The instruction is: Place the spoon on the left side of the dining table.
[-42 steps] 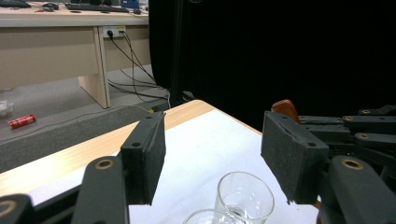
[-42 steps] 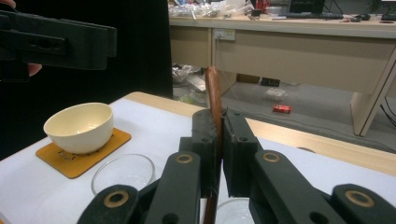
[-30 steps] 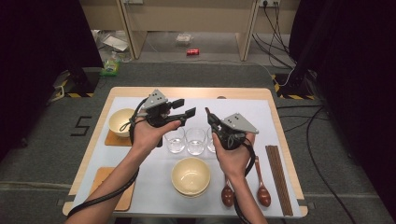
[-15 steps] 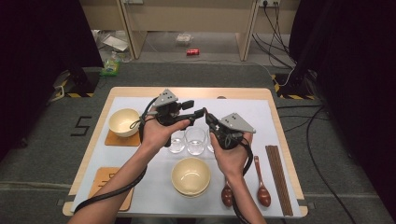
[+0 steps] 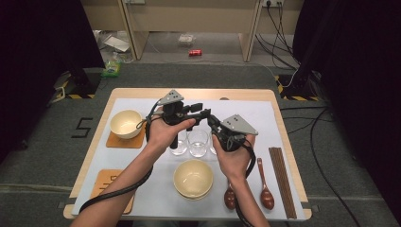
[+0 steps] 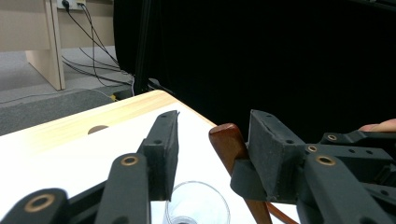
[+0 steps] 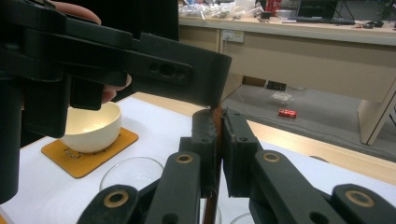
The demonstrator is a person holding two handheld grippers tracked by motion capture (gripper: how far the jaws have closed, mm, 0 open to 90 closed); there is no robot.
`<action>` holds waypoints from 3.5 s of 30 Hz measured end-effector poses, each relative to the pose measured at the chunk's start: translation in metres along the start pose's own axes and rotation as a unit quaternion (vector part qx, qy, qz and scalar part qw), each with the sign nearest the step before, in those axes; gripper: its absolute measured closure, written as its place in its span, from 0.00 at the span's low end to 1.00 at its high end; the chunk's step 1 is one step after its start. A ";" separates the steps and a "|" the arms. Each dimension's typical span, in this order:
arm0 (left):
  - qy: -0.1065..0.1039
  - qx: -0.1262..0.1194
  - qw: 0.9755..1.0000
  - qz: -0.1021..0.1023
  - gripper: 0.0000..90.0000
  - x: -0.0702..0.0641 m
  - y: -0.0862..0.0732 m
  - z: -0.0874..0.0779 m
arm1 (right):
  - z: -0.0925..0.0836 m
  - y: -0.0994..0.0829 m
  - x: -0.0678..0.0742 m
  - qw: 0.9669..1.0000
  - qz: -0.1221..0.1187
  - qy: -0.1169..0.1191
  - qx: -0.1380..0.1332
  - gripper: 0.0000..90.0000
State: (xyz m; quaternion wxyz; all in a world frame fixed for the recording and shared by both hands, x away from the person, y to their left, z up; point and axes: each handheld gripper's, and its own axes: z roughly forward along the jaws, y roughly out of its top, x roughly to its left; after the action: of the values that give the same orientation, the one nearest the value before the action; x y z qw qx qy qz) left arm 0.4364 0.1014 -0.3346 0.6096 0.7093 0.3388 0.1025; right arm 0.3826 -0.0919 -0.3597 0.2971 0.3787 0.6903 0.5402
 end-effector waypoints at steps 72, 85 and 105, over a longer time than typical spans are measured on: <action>0.015 -0.074 0.997 0.022 0.83 -0.005 0.023 -0.035 | -0.028 0.001 -0.002 0.999 -0.029 -0.025 0.006 0.73; 0.028 -0.089 0.995 0.022 0.83 0.003 0.027 -0.052 | -0.035 -0.010 -0.014 0.999 -0.022 -0.040 0.022 0.73; 0.056 -0.101 0.993 0.027 0.83 0.015 0.029 -0.077 | -0.045 -0.026 -0.029 0.998 -0.011 -0.059 0.036 0.73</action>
State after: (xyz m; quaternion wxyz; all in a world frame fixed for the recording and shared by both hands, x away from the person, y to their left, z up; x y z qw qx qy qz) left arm 0.4147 0.1707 -0.2930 0.6557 0.6458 0.3410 0.1916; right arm 0.3557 -0.1431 -0.3743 0.3297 0.4129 0.6945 0.4884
